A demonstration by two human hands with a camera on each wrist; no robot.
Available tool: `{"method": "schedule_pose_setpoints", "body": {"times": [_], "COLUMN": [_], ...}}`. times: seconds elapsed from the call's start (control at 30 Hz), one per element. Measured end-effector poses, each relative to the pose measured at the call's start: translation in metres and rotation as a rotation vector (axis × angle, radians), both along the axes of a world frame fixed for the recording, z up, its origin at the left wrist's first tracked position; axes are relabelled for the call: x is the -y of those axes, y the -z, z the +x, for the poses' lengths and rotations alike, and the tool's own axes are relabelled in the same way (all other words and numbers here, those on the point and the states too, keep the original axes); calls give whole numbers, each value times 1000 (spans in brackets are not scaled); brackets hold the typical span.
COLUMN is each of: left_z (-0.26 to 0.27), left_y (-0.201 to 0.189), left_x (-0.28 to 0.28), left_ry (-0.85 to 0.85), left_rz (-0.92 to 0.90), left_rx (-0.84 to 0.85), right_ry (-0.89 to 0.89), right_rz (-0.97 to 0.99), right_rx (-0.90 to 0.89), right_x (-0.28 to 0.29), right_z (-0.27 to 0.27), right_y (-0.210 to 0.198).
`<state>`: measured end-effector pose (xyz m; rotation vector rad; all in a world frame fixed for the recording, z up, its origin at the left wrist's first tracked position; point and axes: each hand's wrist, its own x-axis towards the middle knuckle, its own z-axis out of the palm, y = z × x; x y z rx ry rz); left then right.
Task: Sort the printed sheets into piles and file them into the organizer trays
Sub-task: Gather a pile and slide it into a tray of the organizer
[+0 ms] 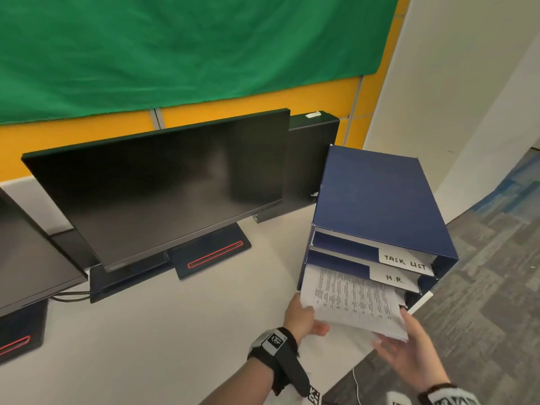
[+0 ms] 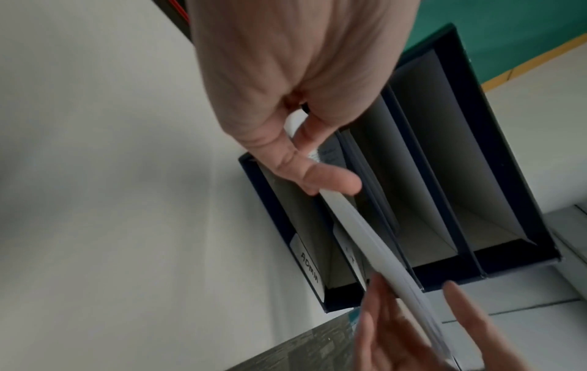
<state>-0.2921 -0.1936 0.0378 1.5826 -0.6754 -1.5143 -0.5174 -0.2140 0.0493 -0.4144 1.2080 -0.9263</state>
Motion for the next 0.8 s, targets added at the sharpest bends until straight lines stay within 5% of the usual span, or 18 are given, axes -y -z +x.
{"method": "schedule_pose_setpoints", "body": {"times": [0.17,0.33,0.47,0.5,0.67,0.8], "left_z": [-12,11,57,73,164,242], "left_y": [-7,-14,-4,0,28,47], "left_x": [11,0,-36,-50,-133,-218], "left_ry": [-30,-87,-193,-231,-376,-510], "left_rz": [5,-20,-58,-82,-12,417], "left_rx": [3,-5,52,91,707,1149], "right_ry": [-82,133,203,160,-301,-616], "right_rz": [93,131,153,72,9,63], "right_rx": [-35,-14,371,350,204,35], "right_x": [-10,38,69,67,32,-12], "right_z": [42,59,73,79,136,198], "right_y": [4,3,0,1,2,31]}}
